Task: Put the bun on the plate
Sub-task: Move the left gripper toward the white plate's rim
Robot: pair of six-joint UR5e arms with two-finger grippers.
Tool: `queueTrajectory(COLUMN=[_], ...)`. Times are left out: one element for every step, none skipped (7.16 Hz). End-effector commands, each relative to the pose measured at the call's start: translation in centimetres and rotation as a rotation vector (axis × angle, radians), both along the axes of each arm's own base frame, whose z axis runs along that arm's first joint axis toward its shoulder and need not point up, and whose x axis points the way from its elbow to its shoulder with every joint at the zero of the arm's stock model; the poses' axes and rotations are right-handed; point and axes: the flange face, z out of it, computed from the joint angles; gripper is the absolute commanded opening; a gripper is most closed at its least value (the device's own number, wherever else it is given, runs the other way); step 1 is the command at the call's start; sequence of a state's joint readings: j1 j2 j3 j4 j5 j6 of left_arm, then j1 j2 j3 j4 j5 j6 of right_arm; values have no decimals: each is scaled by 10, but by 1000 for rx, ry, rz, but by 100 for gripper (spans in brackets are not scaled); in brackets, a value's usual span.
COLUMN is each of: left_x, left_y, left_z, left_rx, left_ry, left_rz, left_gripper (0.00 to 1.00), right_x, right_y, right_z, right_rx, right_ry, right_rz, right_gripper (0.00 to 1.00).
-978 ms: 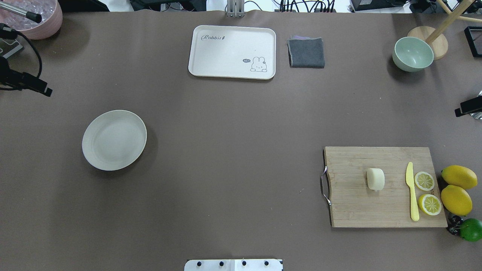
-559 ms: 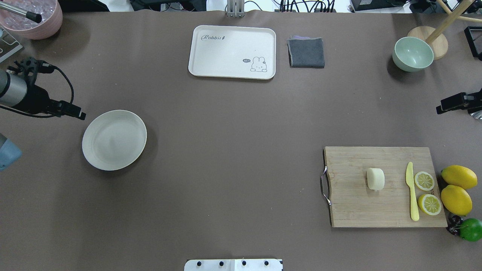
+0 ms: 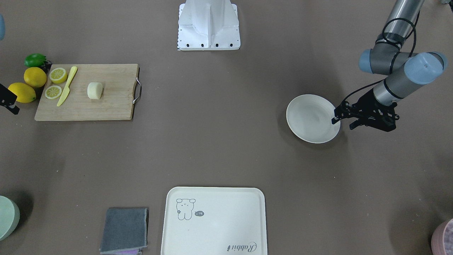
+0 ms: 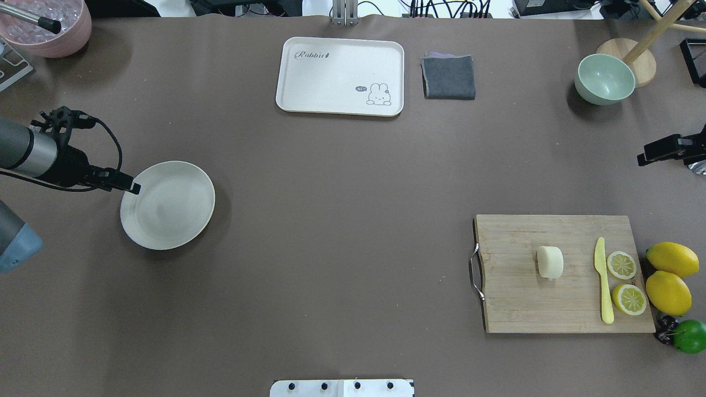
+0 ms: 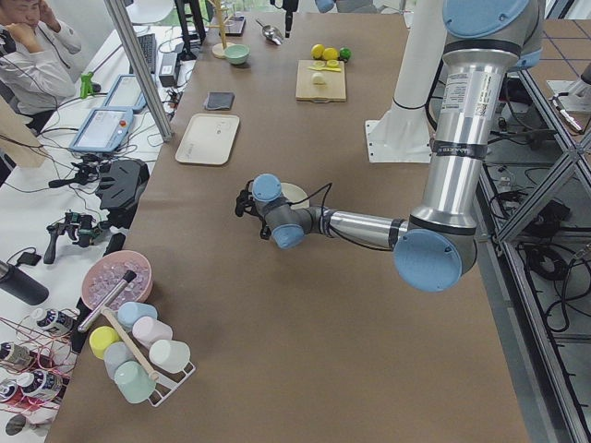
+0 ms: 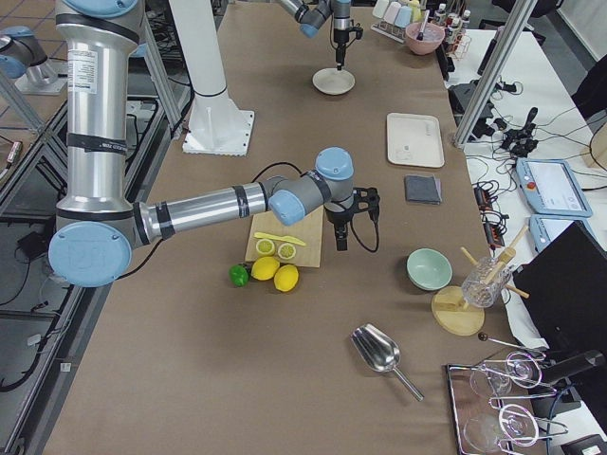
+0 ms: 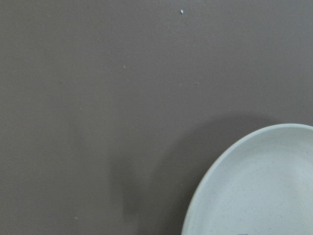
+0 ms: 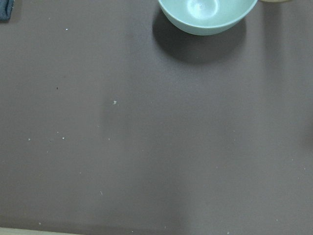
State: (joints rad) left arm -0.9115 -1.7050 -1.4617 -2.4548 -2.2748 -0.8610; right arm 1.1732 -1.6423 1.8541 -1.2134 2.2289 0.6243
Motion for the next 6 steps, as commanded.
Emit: queueTrajectory(left_x=[6,5,4,7,8,14], left_y=[5,9,10,15,16,10], left_z=[0,2,0,-6,-16,-35], left_rx=[5,4,1,-38,-58,-88], left_ry=[8,8,32,75,106,134], left_rz=[16,18,5,-26,-45,-67], left_gripper=[43,25,0,0,0,0], right_x=[0,0,0,0,0,0], right_y=[0,0,-1,-1,-1,-1], right_z=[-1,-1,-1,-1,-1,-2], right_rx=[1,1,3,3,3,4], right_ry=[-1,-1,-1,-1,-1,-3], right_rz=[0,0,0,0,0,0], right_gripper=[100,100,100,100,100,100])
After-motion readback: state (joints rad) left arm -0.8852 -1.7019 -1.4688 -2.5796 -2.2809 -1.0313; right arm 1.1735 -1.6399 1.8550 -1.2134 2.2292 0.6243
